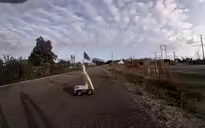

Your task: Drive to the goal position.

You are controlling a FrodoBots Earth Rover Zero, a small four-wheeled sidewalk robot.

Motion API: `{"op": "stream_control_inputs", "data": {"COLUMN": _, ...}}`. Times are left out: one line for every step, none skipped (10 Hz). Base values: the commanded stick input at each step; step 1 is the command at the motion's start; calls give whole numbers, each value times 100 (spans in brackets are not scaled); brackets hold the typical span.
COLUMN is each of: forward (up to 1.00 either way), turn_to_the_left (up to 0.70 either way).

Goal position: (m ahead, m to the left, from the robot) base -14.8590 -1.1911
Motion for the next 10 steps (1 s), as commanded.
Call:
{"op": "stream_control_inputs", "data": {"forward": 0, "turn_to_the_left": 0}}
{"op": "stream_control_inputs", "data": {"forward": 0, "turn_to_the_left": 0}}
{"op": "stream_control_inputs", "data": {"forward": 0, "turn_to_the_left": 0}}
{"op": "stream_control_inputs", "data": {"forward": 0, "turn_to_the_left": 0}}
{"op": "stream_control_inputs", "data": {"forward": -2, "turn_to_the_left": 0}}
{"op": "stream_control_inputs", "data": {"forward": -17, "turn_to_the_left": 0}}
{"op": "stream_control_inputs", "data": {"forward": -45, "turn_to_the_left": 0}}
{"op": "stream_control_inputs", "data": {"forward": -48, "turn_to_the_left": 0}}
{"op": "stream_control_inputs", "data": {"forward": -50, "turn_to_the_left": 0}}
{"op": "stream_control_inputs", "data": {"forward": -50, "turn_to_the_left": 0}}
